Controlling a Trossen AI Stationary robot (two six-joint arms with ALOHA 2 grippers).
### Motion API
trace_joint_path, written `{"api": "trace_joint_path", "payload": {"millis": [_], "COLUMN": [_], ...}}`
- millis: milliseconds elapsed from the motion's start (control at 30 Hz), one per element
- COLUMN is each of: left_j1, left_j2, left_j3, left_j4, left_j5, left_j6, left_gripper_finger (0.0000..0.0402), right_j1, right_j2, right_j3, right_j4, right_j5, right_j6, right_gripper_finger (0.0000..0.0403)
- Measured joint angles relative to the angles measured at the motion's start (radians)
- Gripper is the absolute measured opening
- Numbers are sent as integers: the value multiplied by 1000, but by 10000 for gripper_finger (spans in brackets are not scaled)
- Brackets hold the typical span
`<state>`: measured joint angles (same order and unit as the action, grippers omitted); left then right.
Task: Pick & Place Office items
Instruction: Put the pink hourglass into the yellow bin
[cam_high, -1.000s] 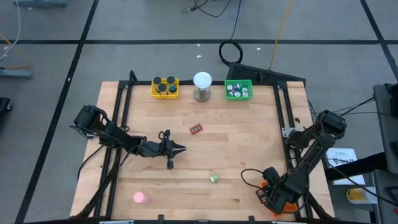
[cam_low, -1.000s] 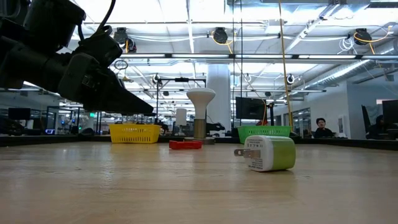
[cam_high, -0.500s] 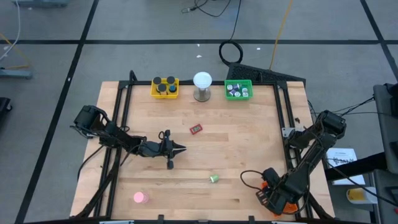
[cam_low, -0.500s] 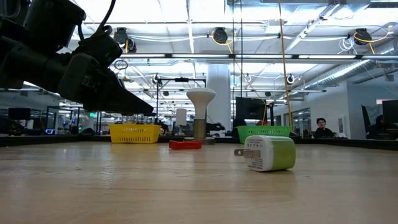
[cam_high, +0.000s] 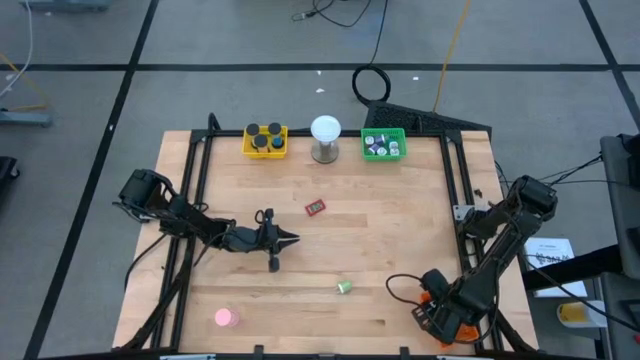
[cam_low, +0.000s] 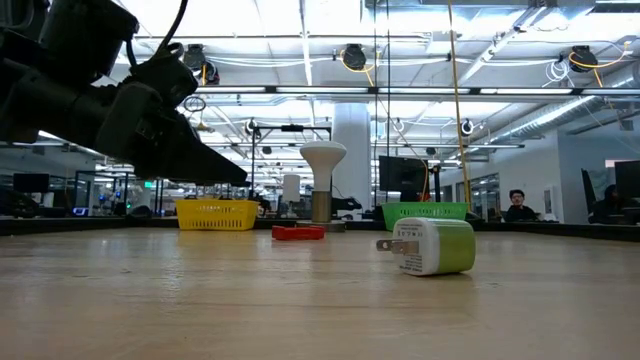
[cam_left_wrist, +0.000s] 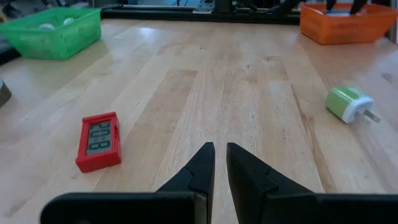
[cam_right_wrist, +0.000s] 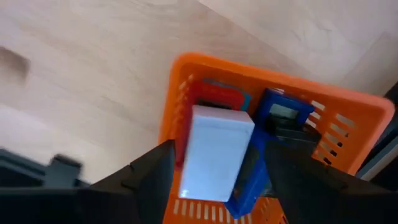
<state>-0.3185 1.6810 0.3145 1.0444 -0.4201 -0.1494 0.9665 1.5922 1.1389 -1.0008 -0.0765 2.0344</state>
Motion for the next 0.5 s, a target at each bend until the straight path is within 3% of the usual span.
{"api": "trace_joint_path", "payload": {"millis": [133, 267, 500], "left_j1": [17, 17, -28], "left_j2": [0, 0, -87], "left_j3": [0, 0, 0], "left_j4": [0, 0, -65], "left_j5": [1, 1, -9], "left_j6": [-77, -55, -17], "left_gripper_finger": [47, 47, 46], "right_j1": [-18, -39, -128], "right_j2": [-55, -118, -168], "right_j3": [0, 0, 0], "right_j4": [-18, -82, -86], "right_j5": [81, 209, 488], "right_j6": [-59, -141, -482], "right_gripper_finger": [209, 162, 65]}}
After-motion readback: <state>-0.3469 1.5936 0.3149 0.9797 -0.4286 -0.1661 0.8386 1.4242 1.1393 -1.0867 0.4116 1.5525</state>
